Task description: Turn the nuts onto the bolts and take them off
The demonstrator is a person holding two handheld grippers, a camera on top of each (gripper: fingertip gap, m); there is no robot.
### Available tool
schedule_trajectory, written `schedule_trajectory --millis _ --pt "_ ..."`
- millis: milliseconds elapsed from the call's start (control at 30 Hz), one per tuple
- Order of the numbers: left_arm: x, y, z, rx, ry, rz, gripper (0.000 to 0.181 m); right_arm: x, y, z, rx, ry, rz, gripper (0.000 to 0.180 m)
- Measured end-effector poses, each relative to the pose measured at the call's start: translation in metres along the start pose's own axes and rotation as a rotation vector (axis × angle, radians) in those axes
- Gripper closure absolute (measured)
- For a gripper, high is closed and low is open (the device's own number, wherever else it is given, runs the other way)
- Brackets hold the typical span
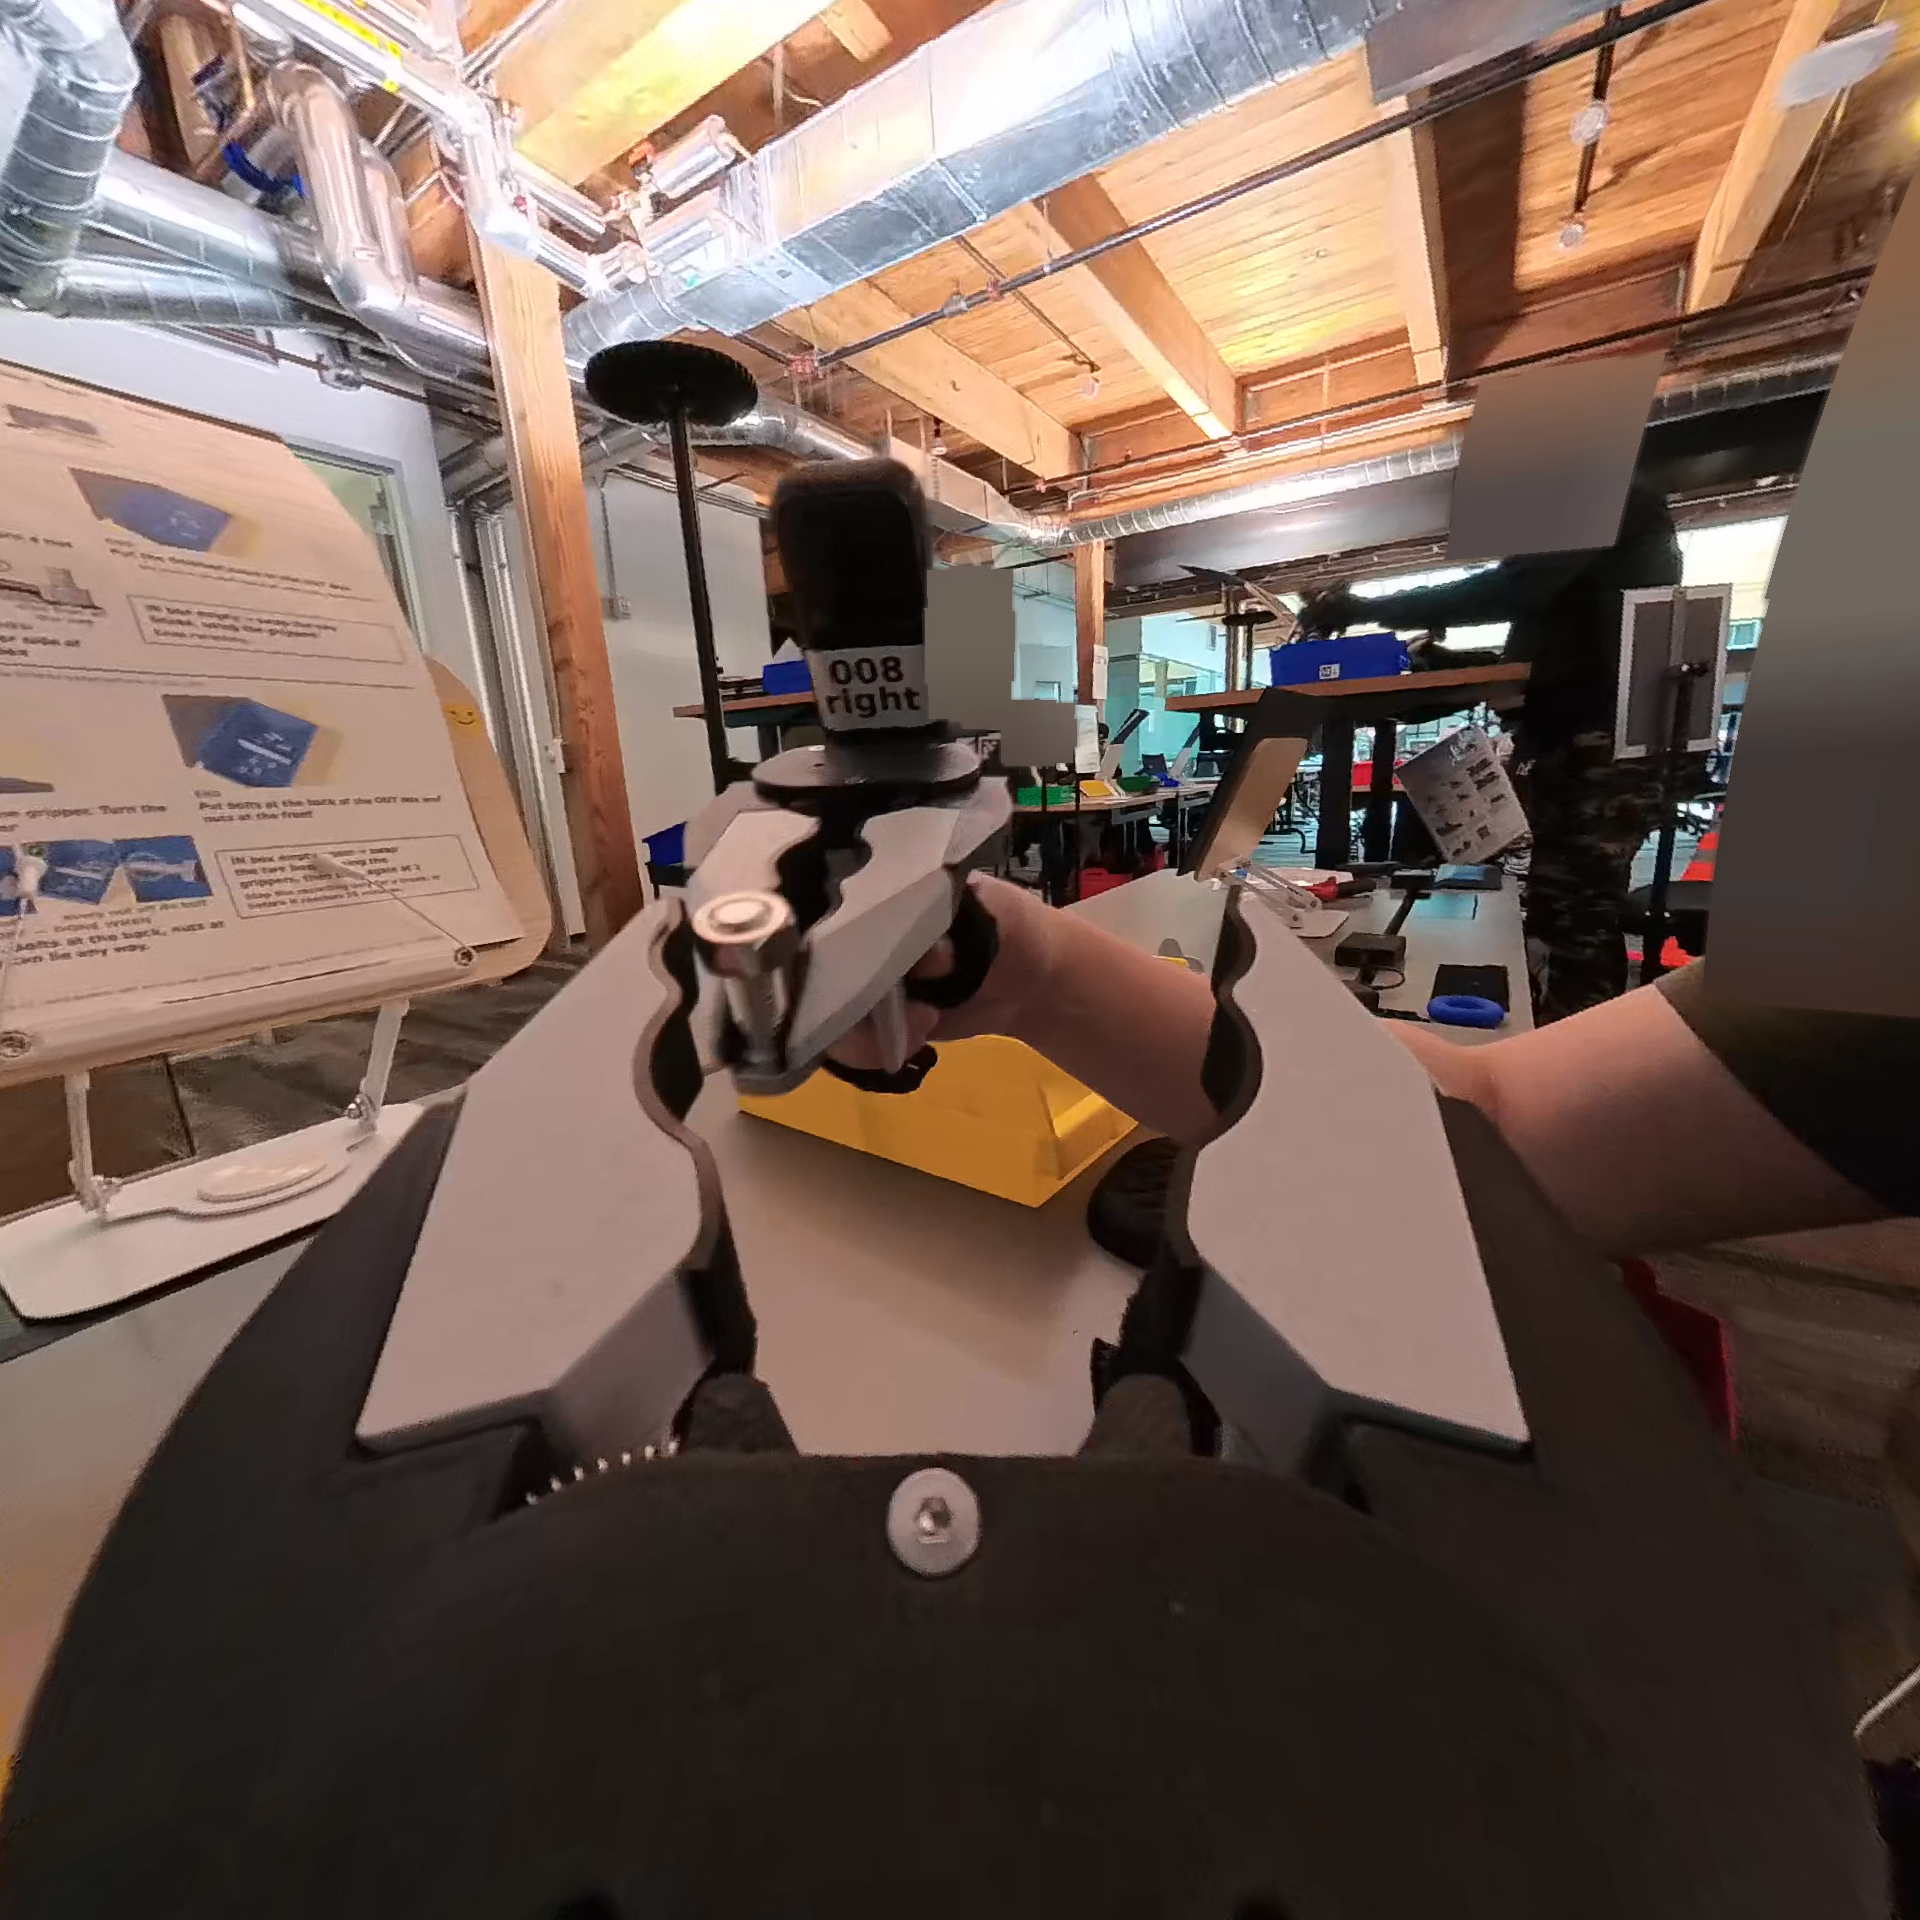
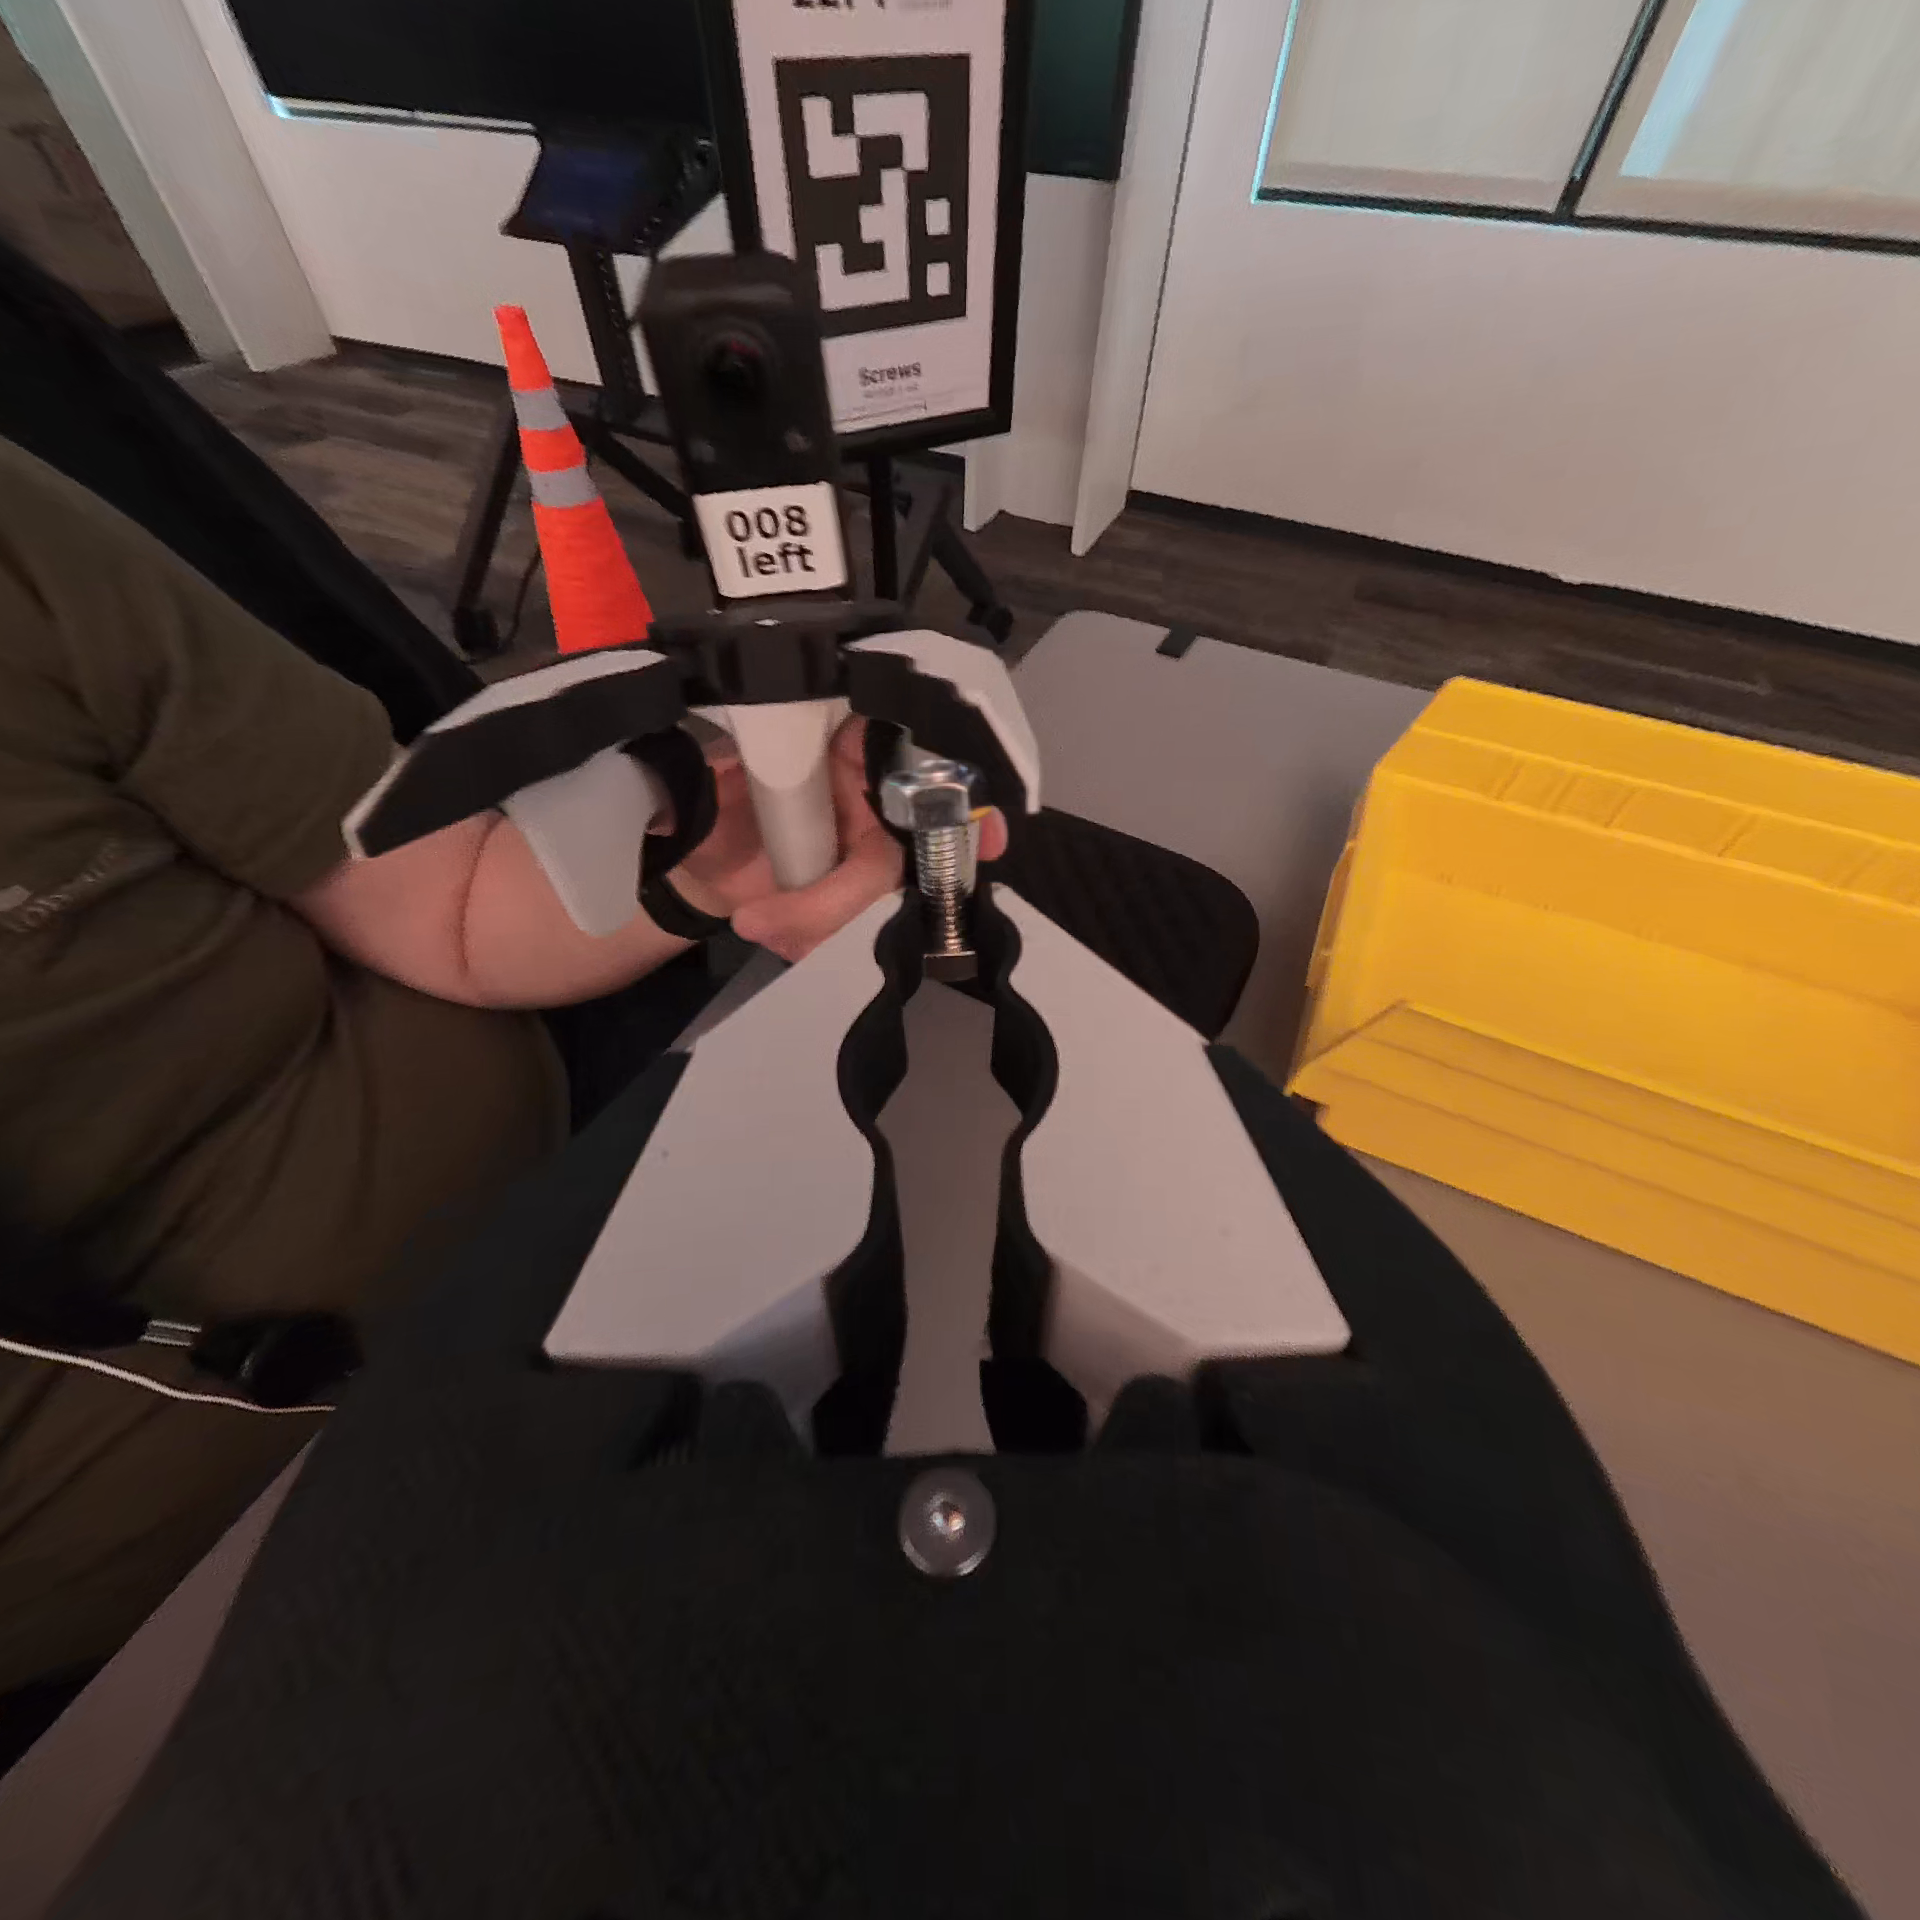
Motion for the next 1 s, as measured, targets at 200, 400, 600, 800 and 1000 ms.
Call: schedule_trajectory --millis 200,400,600,800,1000 --pt "0.004 0.009 -0.007 0.030 0.019 0.087 0.138 0.015 0.019 -0.002 0.087 -0.074 0.061 0.172" --pt "-0.011 0.016 -0.012 0.095 -0.002 -0.076 0.108 -0.001 0.005 0.002 0.003 -0.030 -0.050 0.172" --pt "-0.003 0.005 0.001 -0.020 -0.046 -0.041 0.111 -0.006 -0.003 0.003 -0.028 -0.010 -0.073 0.172" --pt "-0.005 0.012 -0.001 0.000 -0.015 -0.011 0.151 0.007 0.014 0.002 0.019 -0.056 0.001 0.172" --pt "-0.013 0.017 -0.007 0.087 0.033 -0.060 0.127 -0.005 0.006 0.001 0.004 -0.021 -0.089 0.172"
Point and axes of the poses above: each gripper's, where its closed fingertips meet, y back along the fingers, z out of its underside, x = y × z across the jaws, the point moved 8 cm from there along y, back along the fingers, and after that the axes turned 3 degrees about x, right-handed, at the moved point
